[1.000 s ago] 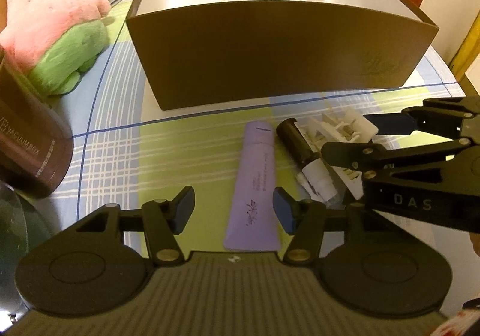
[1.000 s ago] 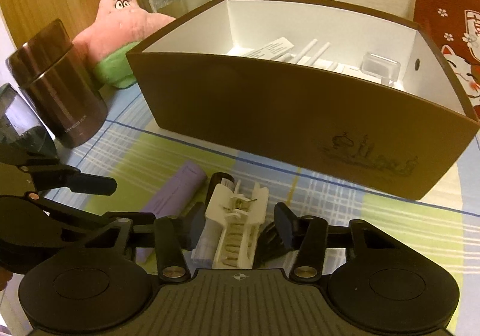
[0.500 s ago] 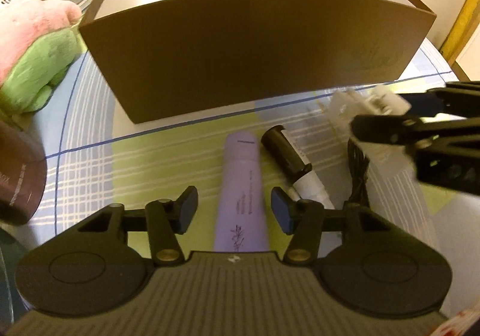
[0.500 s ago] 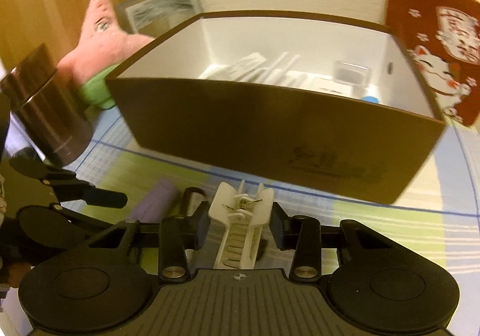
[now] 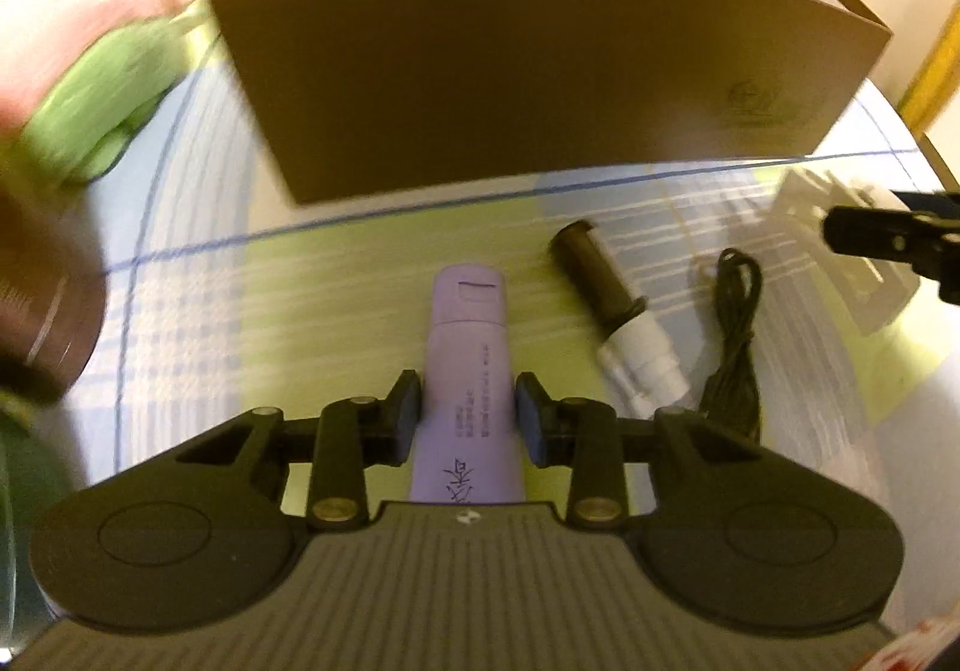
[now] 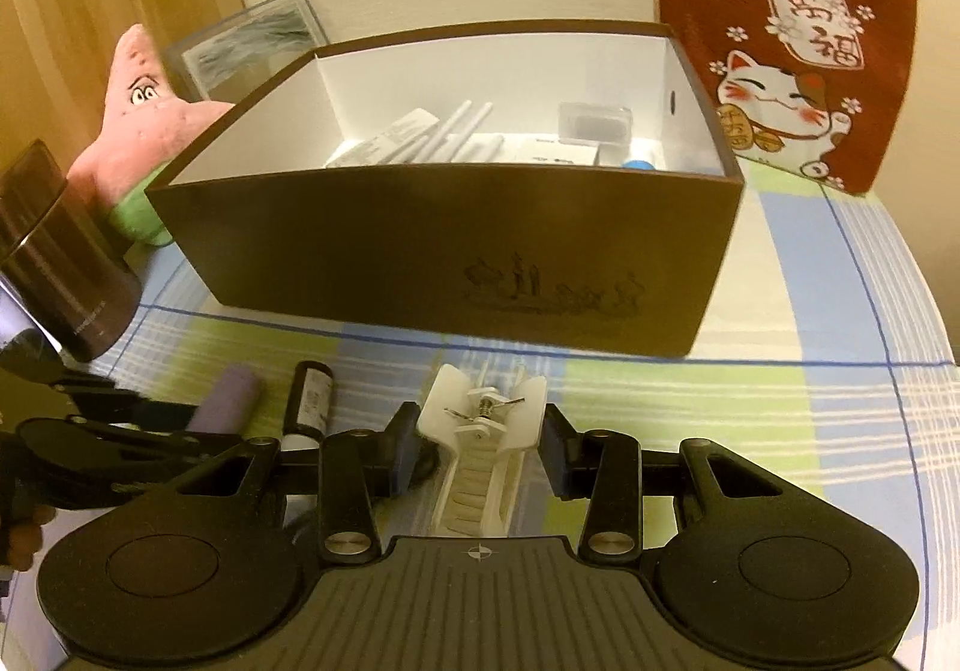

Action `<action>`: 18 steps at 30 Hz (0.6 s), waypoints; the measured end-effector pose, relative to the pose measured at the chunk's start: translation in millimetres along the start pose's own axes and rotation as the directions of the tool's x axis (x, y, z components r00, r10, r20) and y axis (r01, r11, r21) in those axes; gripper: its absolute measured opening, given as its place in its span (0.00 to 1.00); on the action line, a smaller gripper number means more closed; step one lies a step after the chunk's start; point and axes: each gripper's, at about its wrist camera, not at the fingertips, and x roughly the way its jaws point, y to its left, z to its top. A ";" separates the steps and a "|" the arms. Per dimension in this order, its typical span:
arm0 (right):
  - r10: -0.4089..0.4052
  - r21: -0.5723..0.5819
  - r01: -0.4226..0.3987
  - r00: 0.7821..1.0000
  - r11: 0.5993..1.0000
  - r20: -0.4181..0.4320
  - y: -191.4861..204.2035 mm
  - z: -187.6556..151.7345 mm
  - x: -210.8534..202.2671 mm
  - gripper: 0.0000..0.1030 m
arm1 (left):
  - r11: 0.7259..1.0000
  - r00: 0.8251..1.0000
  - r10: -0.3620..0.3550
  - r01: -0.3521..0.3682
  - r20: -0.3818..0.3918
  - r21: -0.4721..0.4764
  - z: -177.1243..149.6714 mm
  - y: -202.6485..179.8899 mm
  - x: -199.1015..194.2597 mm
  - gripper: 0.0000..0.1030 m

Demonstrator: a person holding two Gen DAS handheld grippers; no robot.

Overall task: Organize rigid objects
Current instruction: 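Grasp the purple tube with left tool while right grasps the white clip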

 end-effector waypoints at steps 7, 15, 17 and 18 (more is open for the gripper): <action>0.009 0.007 -0.009 1.000 1.000 -0.029 -0.8 -10.0 -2.0 0.38 | 0.998 0.999 0.018 -0.020 -0.031 -0.062 -21.0 16.7 -17.4 0.30; 0.019 -0.009 -0.019 1.000 1.000 -0.022 3.2 -10.5 -8.1 0.38 | 0.997 0.999 0.044 -0.046 -0.029 -0.057 -15.0 9.6 -10.5 0.29; 0.017 -0.009 -0.018 1.000 1.000 -0.019 3.0 -10.9 -10.4 0.38 | 0.997 0.999 0.046 -0.047 -0.026 -0.059 -14.4 9.8 -10.4 0.28; 0.017 -0.009 -0.018 1.000 1.000 -0.018 2.6 -11.2 -11.3 0.38 | 0.997 0.999 0.046 -0.048 -0.026 -0.064 -14.0 9.3 -10.3 0.28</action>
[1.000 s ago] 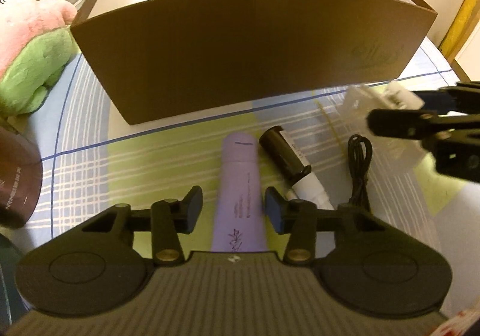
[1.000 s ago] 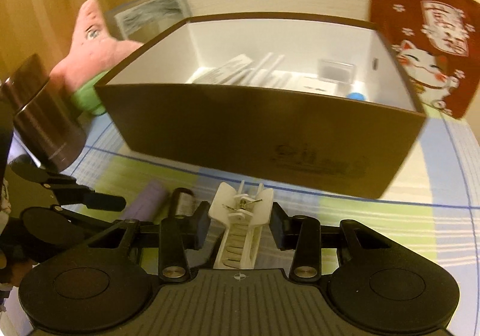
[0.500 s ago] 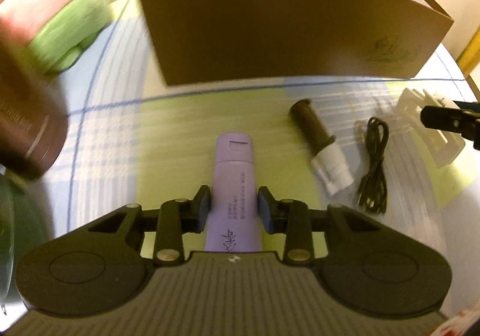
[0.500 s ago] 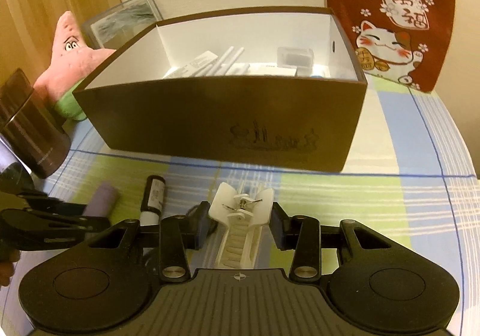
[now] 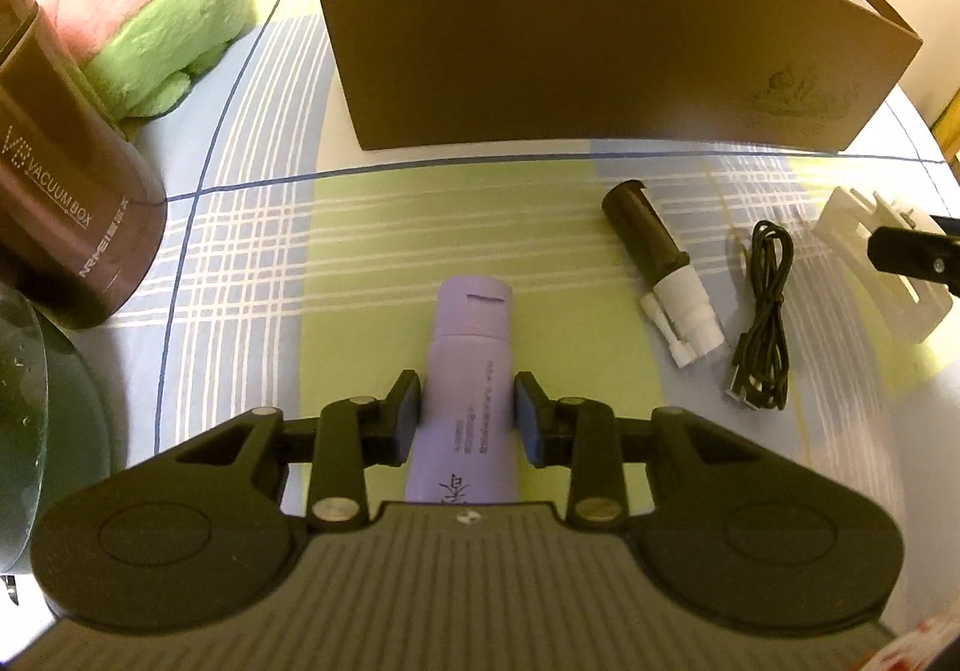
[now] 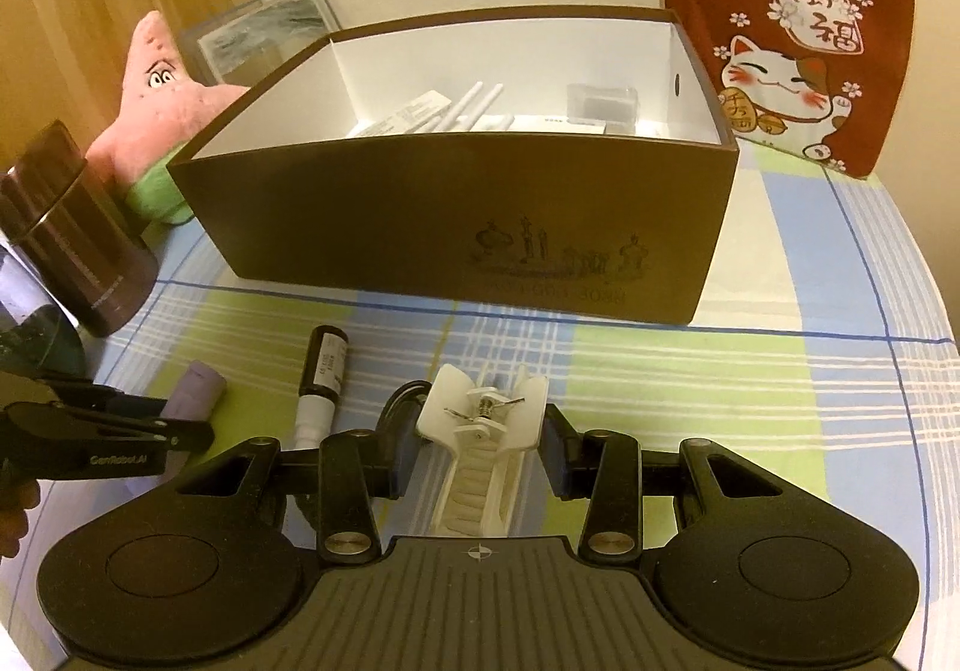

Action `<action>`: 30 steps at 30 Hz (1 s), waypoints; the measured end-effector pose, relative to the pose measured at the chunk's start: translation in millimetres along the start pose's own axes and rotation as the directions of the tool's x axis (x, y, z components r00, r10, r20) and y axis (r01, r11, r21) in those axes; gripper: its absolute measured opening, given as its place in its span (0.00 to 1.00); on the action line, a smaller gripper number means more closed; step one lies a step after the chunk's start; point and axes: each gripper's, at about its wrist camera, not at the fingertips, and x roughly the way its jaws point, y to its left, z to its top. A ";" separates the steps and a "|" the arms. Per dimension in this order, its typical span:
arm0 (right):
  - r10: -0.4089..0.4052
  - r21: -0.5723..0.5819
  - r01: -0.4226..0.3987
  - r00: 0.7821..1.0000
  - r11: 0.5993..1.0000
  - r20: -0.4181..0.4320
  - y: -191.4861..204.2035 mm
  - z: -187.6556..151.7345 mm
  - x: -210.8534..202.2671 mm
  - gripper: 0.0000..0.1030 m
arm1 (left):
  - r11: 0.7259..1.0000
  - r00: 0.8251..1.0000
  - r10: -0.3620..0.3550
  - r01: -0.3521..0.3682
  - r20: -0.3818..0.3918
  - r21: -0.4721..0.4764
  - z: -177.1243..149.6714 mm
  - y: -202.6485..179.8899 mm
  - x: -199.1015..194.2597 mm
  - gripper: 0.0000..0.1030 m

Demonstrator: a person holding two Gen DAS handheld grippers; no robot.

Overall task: Organize rigid objects
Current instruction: 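Grasp the purple tube with left tool while right grasps the white clip, then carry the purple tube with left tool while right carries the white clip to the box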

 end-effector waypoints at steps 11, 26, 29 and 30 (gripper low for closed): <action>0.007 -0.002 -0.007 1.000 1.000 0.029 -0.6 -0.4 -15.6 0.38 | 1.000 0.999 -0.023 0.024 0.038 -0.009 -8.3 -4.8 -20.5 0.28; 0.029 -0.015 -0.028 0.993 0.999 0.110 -0.6 13.5 -39.5 0.38 | 0.999 0.983 -0.033 0.037 0.180 -0.020 7.5 -7.7 -78.6 0.28; 0.037 -0.019 -0.035 0.991 0.999 0.132 -1.9 21.3 -46.0 0.38 | 0.999 0.977 -0.040 0.045 0.208 -0.019 14.0 -7.5 -87.9 0.28; 0.041 -0.020 -0.038 0.989 0.999 0.142 -2.5 24.7 -48.6 0.38 | 0.999 0.975 -0.044 0.050 0.216 -0.020 16.6 -7.7 -91.0 0.28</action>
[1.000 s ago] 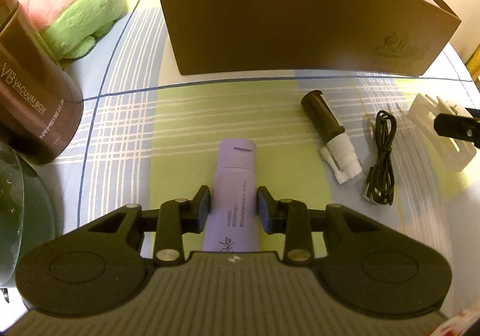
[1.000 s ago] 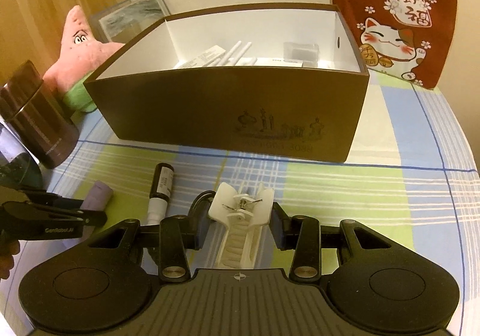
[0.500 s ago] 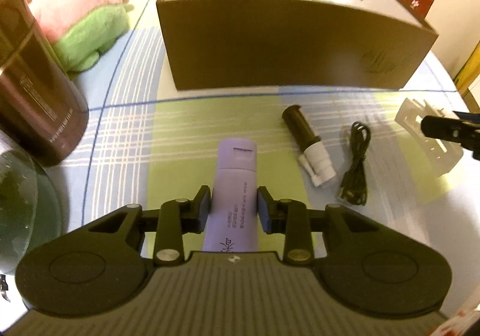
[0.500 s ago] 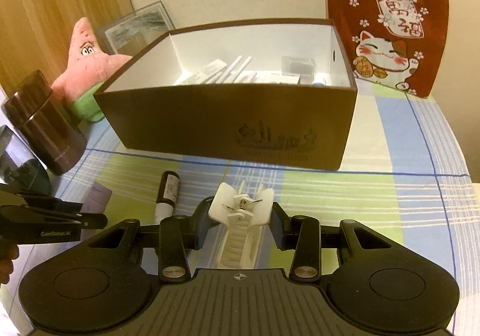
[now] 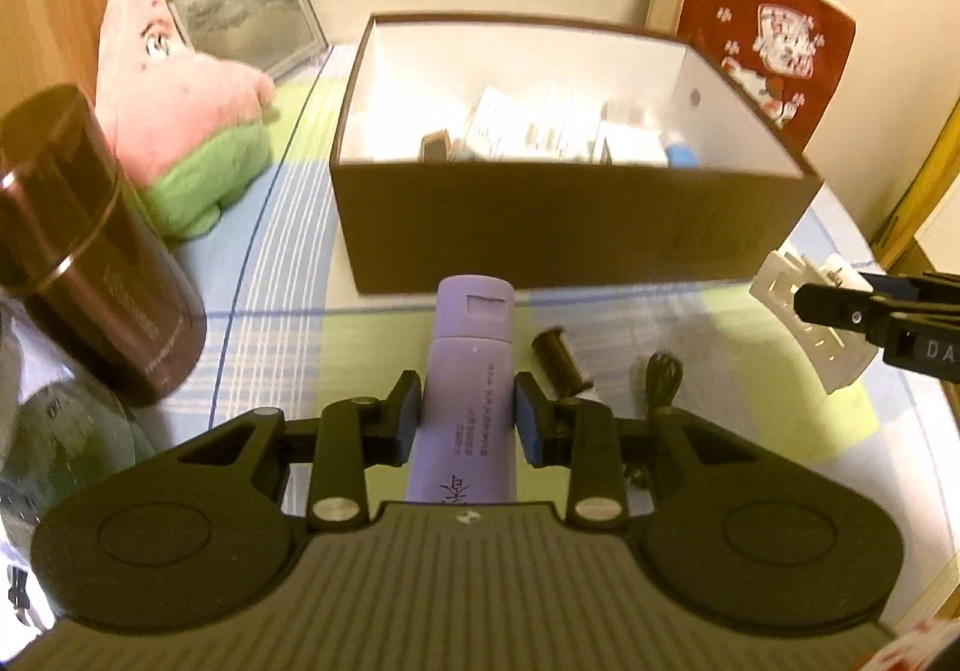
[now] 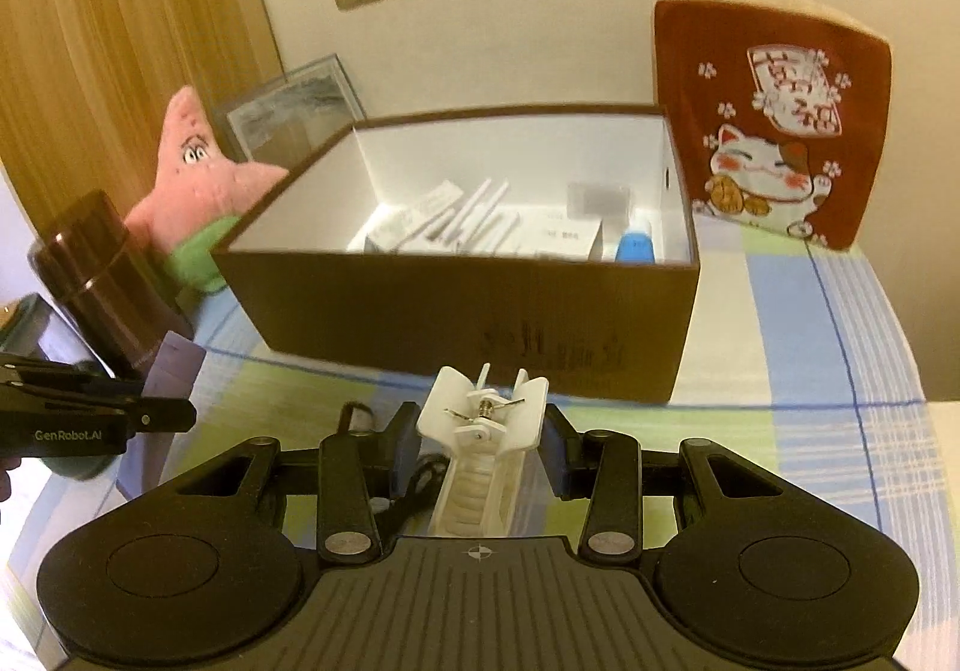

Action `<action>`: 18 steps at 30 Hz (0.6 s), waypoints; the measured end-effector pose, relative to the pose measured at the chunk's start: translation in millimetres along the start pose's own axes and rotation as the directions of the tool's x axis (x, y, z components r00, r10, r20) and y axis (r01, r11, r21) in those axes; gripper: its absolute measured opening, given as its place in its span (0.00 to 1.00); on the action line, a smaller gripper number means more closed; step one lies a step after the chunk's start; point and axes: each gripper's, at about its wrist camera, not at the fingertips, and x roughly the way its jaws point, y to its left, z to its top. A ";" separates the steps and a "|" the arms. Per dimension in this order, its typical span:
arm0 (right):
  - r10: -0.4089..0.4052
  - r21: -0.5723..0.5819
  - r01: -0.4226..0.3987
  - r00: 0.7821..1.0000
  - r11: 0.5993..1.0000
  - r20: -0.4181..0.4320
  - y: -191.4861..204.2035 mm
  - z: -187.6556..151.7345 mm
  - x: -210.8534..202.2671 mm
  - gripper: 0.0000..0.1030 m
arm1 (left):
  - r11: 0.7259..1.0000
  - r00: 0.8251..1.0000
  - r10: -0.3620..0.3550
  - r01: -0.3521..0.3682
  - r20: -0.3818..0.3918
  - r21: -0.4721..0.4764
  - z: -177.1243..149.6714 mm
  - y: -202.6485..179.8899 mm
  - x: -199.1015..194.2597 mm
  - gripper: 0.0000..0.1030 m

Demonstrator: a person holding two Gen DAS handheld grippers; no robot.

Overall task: Organize rigid objects
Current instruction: 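Carry the purple tube with left tool while right carries the white clip to the box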

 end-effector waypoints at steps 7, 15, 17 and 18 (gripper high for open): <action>0.018 -0.002 -0.018 0.998 1.000 0.056 -3.7 29.1 -5.1 0.38 | 1.000 0.998 -0.020 0.019 0.059 0.024 28.7 -3.8 -8.1 0.28; 0.050 0.012 -0.051 0.992 0.999 0.116 -7.2 70.7 5.1 0.38 | 0.998 0.993 -0.044 0.038 0.113 0.056 73.4 -13.5 -3.3 0.28; 0.052 0.018 -0.055 0.991 0.998 0.122 -7.4 82.4 11.7 0.38 | 0.997 0.991 -0.053 0.046 0.119 0.062 84.8 -15.7 0.7 0.28; 0.055 0.019 -0.058 0.990 0.998 0.127 -7.8 86.7 14.5 0.38 | 0.997 0.991 -0.057 0.050 0.120 0.063 91.5 -16.6 3.7 0.28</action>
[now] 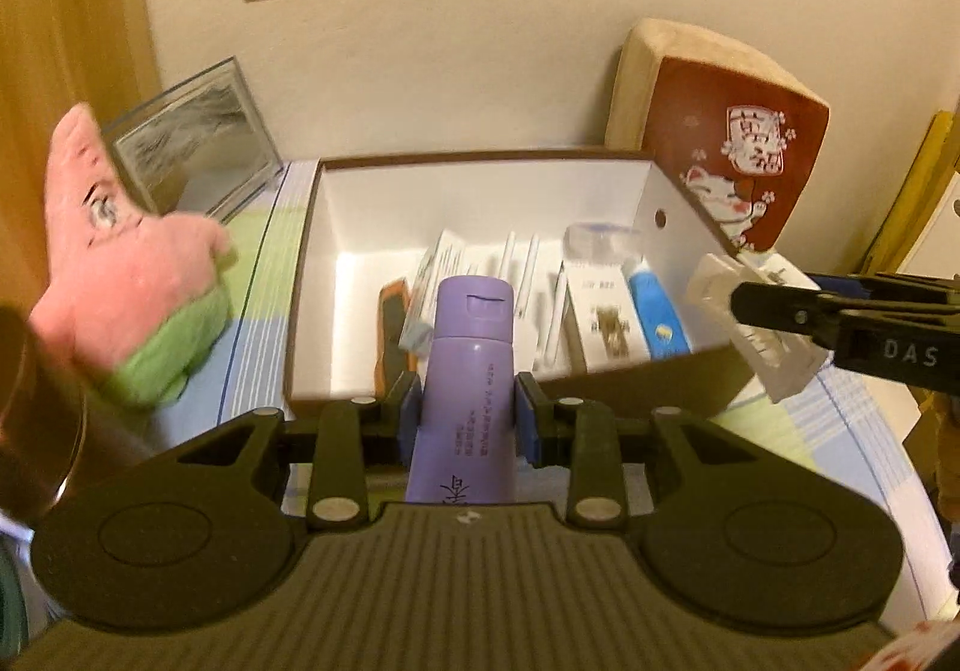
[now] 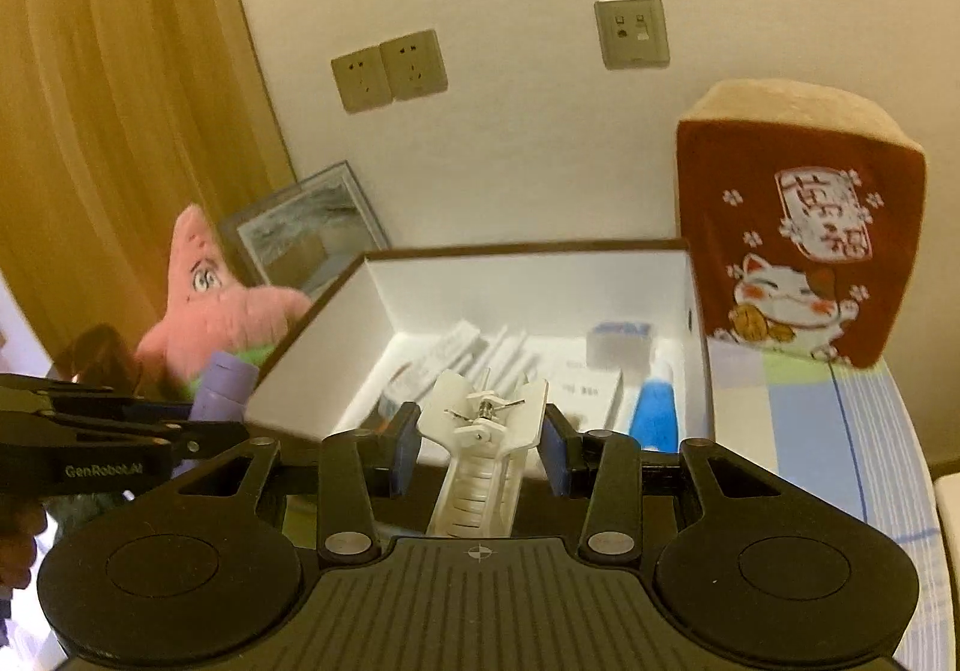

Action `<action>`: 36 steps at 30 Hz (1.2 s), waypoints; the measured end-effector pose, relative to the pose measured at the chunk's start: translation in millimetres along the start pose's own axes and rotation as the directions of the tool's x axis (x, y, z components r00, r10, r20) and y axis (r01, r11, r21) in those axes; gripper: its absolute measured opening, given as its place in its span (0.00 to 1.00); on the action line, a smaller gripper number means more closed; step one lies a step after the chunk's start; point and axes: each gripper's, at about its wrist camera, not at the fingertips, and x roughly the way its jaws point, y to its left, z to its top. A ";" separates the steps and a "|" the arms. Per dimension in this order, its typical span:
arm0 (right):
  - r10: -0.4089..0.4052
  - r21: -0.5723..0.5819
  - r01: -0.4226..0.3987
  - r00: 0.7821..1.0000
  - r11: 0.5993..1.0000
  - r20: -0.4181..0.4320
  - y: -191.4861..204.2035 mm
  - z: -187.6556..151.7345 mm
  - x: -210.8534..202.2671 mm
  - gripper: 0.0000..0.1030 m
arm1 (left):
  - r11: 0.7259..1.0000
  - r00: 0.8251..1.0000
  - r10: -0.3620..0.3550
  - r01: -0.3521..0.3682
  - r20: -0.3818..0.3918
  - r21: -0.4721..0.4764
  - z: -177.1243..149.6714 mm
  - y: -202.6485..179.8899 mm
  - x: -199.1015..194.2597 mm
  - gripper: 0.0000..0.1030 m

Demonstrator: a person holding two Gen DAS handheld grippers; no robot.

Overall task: Organize rigid objects
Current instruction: 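Carry the purple tube with left tool while right carries the white clip to the box, then lower the purple tube into the box with left tool while right releases the white clip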

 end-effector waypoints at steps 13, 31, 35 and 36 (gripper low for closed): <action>-0.017 0.021 0.017 1.000 1.000 -0.003 -17.2 44.8 59.7 0.38 | 0.999 0.999 -0.037 0.037 -0.020 0.025 66.5 -3.0 60.7 0.28; -0.069 0.061 0.076 0.993 0.995 -0.096 -55.4 61.7 142.9 0.38 | 0.995 0.990 -0.031 0.044 -0.136 0.090 103.3 -9.2 168.9 0.28; -0.074 0.069 0.082 0.991 0.994 -0.108 -60.8 62.4 153.4 0.38 | 0.995 0.989 -0.027 0.041 -0.148 0.094 107.5 -9.0 183.5 0.28; -0.076 0.072 0.084 0.991 0.994 -0.111 -62.1 62.6 155.5 0.38 | 0.995 0.988 -0.028 0.042 -0.151 0.094 108.3 -8.9 186.8 0.28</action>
